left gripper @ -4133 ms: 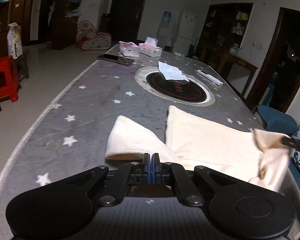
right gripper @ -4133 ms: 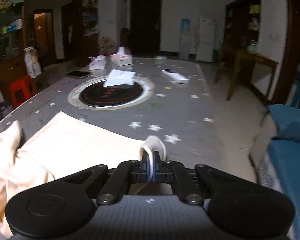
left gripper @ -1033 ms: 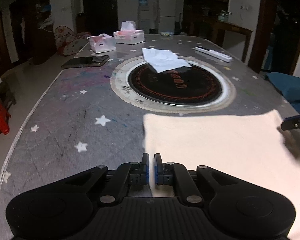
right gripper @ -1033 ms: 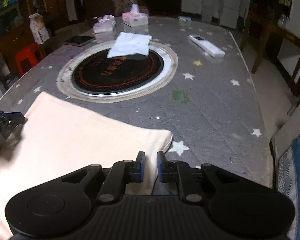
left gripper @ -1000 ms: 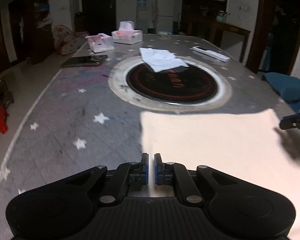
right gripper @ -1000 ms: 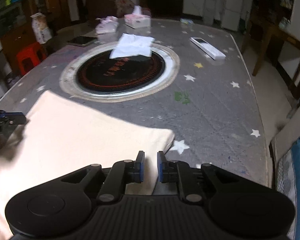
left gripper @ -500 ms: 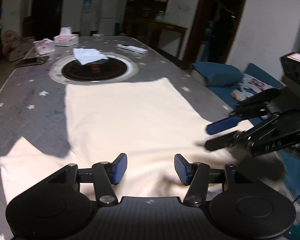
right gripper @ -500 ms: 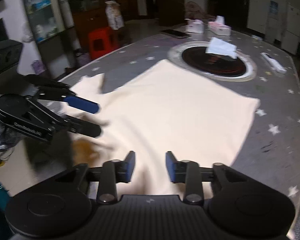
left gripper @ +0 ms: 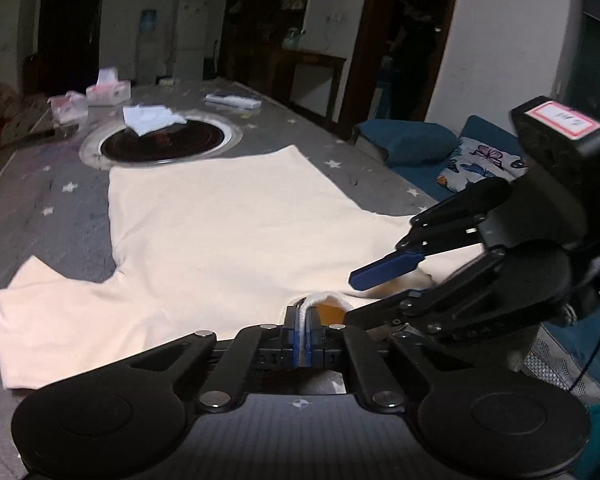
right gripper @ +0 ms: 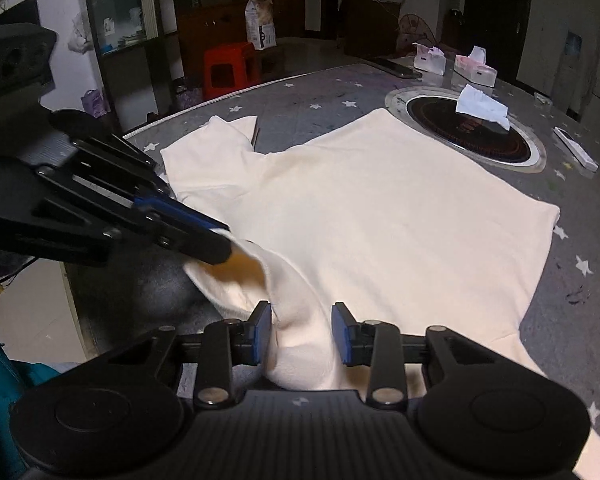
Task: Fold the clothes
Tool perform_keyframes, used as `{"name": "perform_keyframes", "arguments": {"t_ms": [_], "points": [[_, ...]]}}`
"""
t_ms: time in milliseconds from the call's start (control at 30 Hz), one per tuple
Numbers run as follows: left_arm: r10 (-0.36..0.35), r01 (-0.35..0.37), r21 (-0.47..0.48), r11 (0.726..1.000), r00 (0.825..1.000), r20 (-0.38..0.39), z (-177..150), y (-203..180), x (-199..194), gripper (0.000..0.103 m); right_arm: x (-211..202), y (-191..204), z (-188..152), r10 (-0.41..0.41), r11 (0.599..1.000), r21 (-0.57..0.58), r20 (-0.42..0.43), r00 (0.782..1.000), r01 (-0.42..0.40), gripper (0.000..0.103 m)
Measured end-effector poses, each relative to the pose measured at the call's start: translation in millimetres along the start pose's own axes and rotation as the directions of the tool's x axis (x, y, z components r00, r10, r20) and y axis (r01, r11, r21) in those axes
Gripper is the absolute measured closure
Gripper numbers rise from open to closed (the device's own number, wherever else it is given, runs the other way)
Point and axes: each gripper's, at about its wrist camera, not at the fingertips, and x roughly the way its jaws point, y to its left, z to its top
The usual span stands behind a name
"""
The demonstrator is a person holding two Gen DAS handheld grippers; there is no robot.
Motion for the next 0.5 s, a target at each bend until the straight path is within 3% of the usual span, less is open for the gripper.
{"name": "perform_keyframes", "arguments": {"t_ms": [67, 233, 500], "points": [[0.009, -0.009, -0.009, 1.000, 1.000, -0.028, -4.5, 2.3, 4.2, 0.100, 1.5, -1.0, -2.3, 0.013, 1.000, 0.009, -0.007, 1.000, -0.013, 0.077], [-0.003, 0.001, -0.034, 0.999, 0.998, -0.068, -13.6, 6.2, 10.0, 0.099, 0.0, 5.6, -4.6, 0.068, 0.997, -0.027, -0.039, 0.997, -0.069, 0.077], [0.035, -0.037, -0.085, 0.996, 0.999, -0.033, -14.6, 23.7, -15.7, 0.091, -6.6, -9.1, 16.2, 0.070, 0.995, 0.060, 0.082, 0.994, -0.075, 0.075]]}}
